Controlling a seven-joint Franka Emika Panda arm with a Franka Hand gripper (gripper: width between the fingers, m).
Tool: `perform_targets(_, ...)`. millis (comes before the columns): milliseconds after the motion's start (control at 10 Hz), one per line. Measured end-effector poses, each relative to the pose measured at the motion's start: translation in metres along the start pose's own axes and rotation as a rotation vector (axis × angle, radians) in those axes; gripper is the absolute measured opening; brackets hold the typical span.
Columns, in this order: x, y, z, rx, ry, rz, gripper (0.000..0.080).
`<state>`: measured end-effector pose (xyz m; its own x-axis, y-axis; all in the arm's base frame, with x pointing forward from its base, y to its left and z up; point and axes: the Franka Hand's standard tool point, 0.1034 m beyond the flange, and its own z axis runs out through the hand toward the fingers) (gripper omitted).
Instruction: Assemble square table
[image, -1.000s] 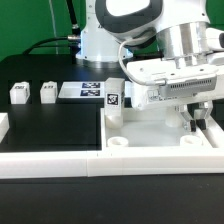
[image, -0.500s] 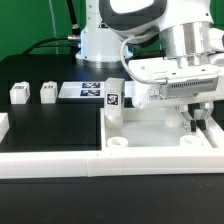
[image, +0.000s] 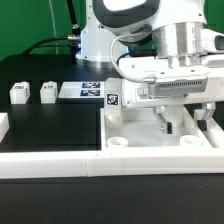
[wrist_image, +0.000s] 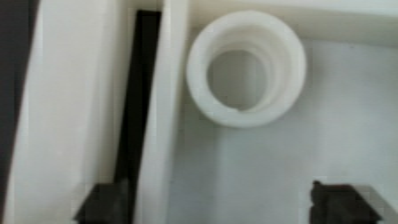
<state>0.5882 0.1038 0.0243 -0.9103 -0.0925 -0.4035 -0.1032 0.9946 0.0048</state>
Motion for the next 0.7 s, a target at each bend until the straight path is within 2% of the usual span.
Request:
perform_targets(100, -0.0002, -0.0021, 0.0000, 0.002, 0.000, 0.003, 0.0600)
perform_targets(200, -0.0003, -0.0029, 0.0000, 0.003, 0.000, 0.004, 0.0636)
perform_targets(700, -0.0003, -0.0042, 0.0002, 0.004, 0.000, 0.006, 0.0649)
